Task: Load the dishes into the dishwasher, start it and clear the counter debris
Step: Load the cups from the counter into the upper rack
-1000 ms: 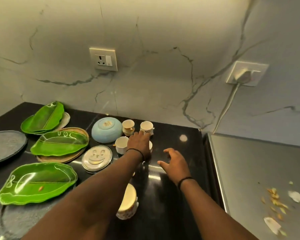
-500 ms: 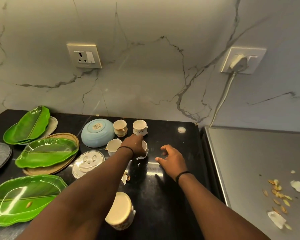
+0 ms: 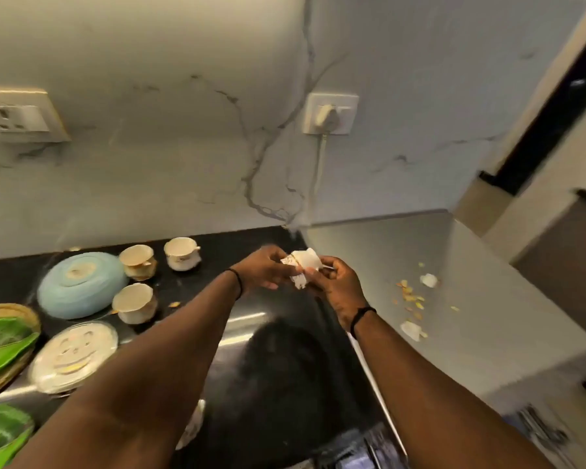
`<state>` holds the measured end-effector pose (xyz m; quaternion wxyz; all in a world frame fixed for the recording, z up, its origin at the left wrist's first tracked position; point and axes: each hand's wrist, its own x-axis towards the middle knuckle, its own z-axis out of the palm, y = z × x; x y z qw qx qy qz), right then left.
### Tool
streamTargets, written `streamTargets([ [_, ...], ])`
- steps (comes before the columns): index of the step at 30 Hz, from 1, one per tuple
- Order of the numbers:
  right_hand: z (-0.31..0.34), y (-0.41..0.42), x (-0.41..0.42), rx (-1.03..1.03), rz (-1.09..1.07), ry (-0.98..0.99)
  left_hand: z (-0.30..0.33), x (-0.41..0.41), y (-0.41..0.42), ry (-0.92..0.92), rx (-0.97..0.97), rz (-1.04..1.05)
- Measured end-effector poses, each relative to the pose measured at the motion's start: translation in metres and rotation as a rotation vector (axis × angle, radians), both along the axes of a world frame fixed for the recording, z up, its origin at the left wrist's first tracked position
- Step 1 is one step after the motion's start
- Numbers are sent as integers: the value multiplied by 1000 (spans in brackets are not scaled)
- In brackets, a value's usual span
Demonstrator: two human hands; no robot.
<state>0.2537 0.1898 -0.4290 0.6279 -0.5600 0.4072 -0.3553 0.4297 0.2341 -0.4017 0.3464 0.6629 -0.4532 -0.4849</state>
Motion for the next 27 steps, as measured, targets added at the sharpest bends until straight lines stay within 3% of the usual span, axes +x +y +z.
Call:
streamTargets([
  [3,-1,2,-61,-28,-155,73,-7,-51,-25,-159,-13,-145],
  [8,-2,19,-201,13,-367,212,-20,-193,-46,-171,-109,-484],
  [14,-2,66,-357,-16,-538,462,-39,-360,-40,-352,-246,-796],
  [20,-36,110,-472,-21,-609,782,-73,-495,-11,-390,-238,-995],
  [27,-109,150,-555,86,-536,855,-149,-581,15,-491,-161,-1096],
])
